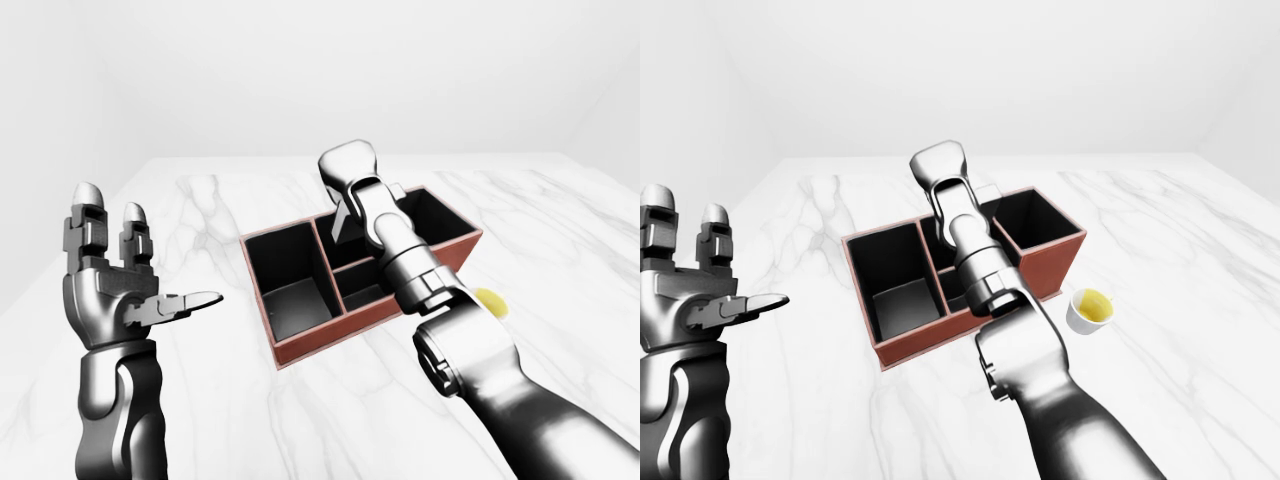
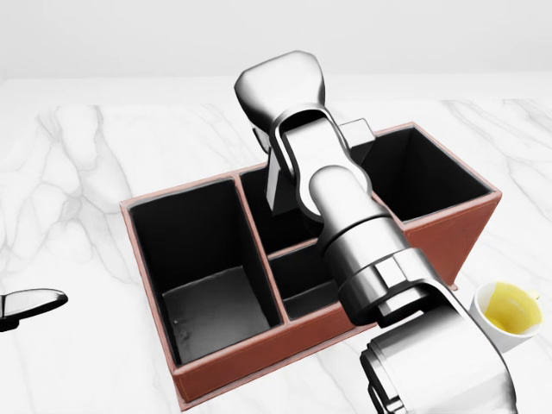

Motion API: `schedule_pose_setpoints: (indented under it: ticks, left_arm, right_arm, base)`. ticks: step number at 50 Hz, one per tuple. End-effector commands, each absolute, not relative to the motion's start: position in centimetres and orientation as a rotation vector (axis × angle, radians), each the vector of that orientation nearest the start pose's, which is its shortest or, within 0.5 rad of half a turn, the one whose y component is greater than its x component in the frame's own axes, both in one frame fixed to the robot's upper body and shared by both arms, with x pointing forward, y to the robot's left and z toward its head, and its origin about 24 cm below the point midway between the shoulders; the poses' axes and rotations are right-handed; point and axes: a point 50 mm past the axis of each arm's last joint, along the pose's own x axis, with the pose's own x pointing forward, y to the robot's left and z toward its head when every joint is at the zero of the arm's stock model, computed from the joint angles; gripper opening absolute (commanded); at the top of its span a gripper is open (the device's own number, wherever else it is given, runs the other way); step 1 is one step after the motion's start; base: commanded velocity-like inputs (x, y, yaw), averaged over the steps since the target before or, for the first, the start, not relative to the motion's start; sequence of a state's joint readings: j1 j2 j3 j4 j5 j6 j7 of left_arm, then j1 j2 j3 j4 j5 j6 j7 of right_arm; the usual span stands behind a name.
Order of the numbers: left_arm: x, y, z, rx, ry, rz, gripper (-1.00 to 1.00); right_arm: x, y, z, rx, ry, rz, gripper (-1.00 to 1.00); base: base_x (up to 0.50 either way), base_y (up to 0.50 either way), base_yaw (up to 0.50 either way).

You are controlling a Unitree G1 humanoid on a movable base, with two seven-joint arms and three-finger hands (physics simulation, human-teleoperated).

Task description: Pick up the book and place it in the front compartment of the caddy.

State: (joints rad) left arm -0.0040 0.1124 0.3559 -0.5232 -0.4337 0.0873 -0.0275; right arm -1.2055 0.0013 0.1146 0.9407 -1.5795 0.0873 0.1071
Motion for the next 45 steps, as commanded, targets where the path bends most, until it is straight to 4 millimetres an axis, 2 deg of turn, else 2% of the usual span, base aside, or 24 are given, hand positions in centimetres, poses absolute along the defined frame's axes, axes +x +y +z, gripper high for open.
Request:
schedule_pose_setpoints:
  ticks: [1,9,45]
  left_arm:
    - [21.7,23.2,16.5,-0.217,-0.518,0.158,1.0]
    - [21.7,23.2,16.5,-0.217,-0.52,0.158,1.0]
    - [21.7,23.3,16.5,-0.221,-0.518,0.157,1.0]
  right_arm:
    - [41.1,-3.4,22.4,-1.863,-0.418,-0.008,-1.0]
    - [41.4,-3.7,22.3,-1.834,-0.424,-0.018,-1.0]
    - [41.7,-4.4,19.0,-1.726,-0.373,0.016,-1.0]
  base:
    - [0.0,0.0,0.0]
    - [0.0,0.0,0.0]
    - [0.0,0.0,0.0]
